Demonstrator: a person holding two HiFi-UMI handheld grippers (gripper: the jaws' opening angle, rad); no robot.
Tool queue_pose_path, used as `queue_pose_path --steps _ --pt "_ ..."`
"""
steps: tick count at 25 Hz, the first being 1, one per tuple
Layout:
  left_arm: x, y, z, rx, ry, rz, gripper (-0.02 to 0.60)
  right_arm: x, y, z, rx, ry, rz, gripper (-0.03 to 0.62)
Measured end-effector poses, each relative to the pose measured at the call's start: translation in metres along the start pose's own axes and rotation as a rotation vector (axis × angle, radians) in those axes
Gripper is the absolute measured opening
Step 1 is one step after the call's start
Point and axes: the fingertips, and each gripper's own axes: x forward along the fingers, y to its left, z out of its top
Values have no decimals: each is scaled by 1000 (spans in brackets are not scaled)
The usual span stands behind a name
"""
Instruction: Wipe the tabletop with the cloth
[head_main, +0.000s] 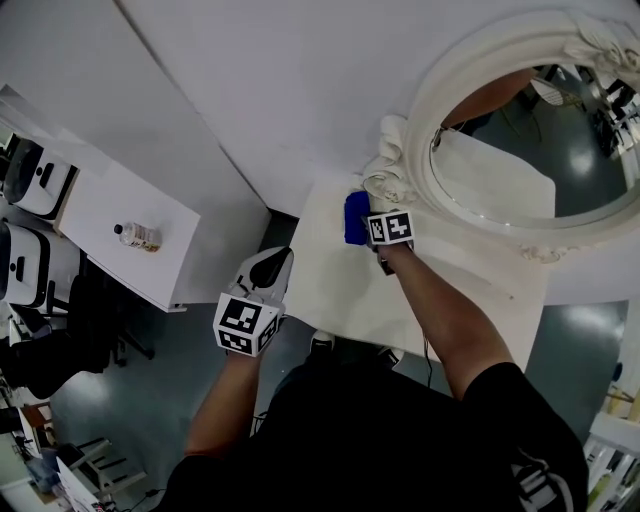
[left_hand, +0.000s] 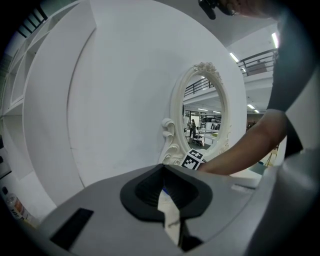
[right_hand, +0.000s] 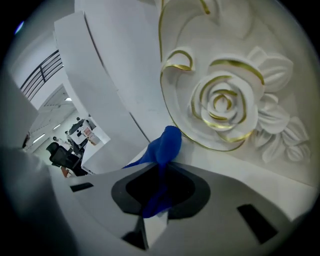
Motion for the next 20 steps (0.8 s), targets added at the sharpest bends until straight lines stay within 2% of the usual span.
queue_pose_path --steps 10,20 --pt "41 -34 13 18 10 -73 12 -31 -53 -23 18 26 -65 41" --pt "82 -104 32 66 2 -154 12 -98 -135 -70 97 14 -135 41"
